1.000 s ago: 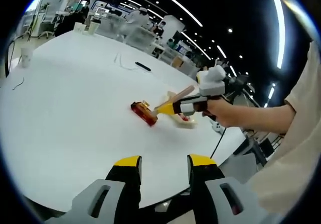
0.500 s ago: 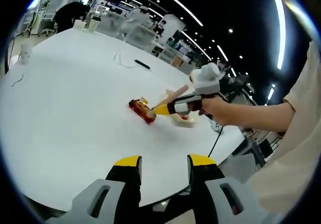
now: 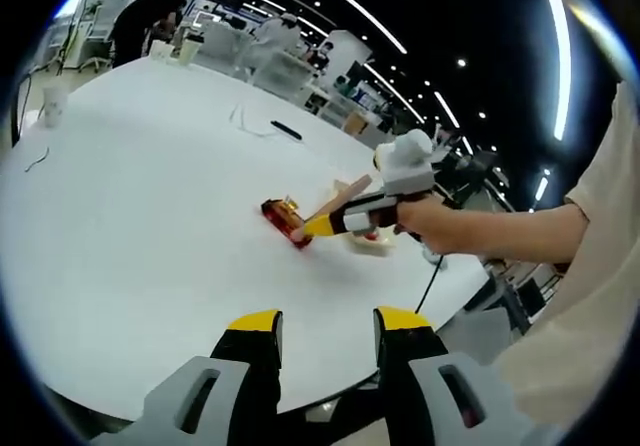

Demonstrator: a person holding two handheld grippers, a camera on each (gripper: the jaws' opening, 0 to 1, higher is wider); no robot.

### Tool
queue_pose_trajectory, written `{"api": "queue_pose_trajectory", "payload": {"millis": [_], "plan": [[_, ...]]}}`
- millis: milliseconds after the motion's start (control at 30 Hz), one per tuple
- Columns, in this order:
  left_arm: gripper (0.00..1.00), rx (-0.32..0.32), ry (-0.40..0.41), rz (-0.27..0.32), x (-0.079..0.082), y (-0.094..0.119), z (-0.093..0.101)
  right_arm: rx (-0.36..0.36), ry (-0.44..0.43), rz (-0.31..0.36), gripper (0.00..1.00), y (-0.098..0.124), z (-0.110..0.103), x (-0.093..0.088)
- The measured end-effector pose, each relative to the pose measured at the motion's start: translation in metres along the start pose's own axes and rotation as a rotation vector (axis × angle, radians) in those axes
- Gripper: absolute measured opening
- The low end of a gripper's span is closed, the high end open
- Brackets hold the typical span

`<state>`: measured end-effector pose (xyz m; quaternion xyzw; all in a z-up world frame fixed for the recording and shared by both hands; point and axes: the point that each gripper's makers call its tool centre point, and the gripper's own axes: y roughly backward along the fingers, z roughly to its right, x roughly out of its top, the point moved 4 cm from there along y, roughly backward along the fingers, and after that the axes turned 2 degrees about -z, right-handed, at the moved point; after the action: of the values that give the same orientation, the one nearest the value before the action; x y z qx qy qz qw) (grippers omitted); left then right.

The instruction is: Place the target food into the container with the food tongs after gripping and lifting it, then release it inside without dropping or visibly crushing the food.

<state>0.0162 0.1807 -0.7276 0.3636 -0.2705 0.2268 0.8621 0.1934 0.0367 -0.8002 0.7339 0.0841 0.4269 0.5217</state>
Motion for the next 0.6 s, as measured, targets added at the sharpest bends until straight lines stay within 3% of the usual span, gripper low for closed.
{"api": "queue_pose_trajectory", "payload": {"millis": [600], "plan": [[0.35, -0.009, -0.007, 0.005, 0.002, -0.004, 0.001, -0.014, 0.019, -0.02, 0.24, -0.011, 0.006, -0.003]]}}
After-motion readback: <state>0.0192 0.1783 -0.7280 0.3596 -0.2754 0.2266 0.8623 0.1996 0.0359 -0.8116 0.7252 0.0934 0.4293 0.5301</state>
